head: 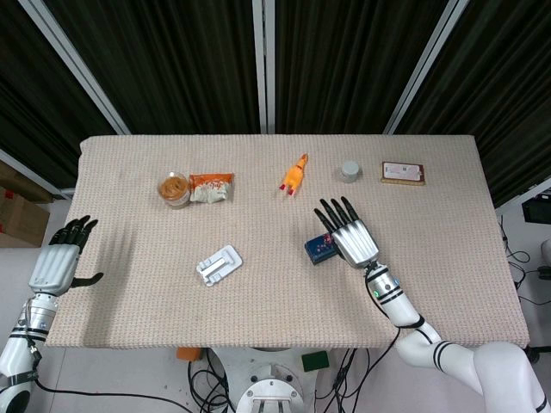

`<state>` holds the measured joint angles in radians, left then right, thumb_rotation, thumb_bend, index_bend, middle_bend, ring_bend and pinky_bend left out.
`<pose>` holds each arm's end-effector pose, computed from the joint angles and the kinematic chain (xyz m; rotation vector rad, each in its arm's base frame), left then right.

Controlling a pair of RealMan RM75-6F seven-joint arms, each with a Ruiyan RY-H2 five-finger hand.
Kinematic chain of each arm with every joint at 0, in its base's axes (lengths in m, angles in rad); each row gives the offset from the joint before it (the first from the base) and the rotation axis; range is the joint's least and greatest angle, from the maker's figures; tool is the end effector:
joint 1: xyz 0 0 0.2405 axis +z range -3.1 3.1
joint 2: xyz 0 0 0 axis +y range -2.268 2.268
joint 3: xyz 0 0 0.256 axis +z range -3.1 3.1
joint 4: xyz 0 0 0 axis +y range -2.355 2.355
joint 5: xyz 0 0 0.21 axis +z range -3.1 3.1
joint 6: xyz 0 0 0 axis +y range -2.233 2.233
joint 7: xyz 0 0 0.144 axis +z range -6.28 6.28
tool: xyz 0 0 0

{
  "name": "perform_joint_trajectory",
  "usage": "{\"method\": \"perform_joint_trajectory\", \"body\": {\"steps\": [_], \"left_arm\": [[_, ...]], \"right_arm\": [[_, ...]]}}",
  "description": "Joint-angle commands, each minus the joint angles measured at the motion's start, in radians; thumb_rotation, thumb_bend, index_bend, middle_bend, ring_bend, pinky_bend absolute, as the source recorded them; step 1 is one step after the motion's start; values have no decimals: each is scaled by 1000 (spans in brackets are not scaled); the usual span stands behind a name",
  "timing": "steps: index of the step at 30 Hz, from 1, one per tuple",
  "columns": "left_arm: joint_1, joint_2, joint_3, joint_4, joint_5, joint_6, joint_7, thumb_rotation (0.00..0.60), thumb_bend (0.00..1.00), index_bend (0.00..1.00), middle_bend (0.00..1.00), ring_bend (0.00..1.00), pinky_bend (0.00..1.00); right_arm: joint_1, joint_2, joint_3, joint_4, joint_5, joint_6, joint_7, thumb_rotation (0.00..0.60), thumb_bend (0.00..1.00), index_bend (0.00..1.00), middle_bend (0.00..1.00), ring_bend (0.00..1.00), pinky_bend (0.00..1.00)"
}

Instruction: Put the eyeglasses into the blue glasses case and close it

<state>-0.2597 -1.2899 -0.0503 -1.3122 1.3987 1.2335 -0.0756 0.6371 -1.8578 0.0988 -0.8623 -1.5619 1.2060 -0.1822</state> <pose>-0.3456 0.2428 0.1091 -1.4985 -0.9847 -0.7843 -0.1962 -0.3360 -0.0563 1.8605 -0.4829 0.9828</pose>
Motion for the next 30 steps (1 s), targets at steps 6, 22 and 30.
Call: {"method": "perform_joint_trajectory", "body": {"steps": [6,22,30], "left_arm": [[4,7,-3,-13,2,14,6,576,120,5,0,0,146],[66,58,3,-123,49,164,78,518,107,5,0,0,146],[114,101,23,-185,75,234,124,449,98,5,0,0,145]], "right_arm": [[-7,11,13,0,-7,61,11,600,333,0,0,0,0],[-361,636,-67,-702,165,224,-21,600,328,0,0,0,0],[-500,680,-127,-714,132,341,29,600,328,0,0,0,0]]}}
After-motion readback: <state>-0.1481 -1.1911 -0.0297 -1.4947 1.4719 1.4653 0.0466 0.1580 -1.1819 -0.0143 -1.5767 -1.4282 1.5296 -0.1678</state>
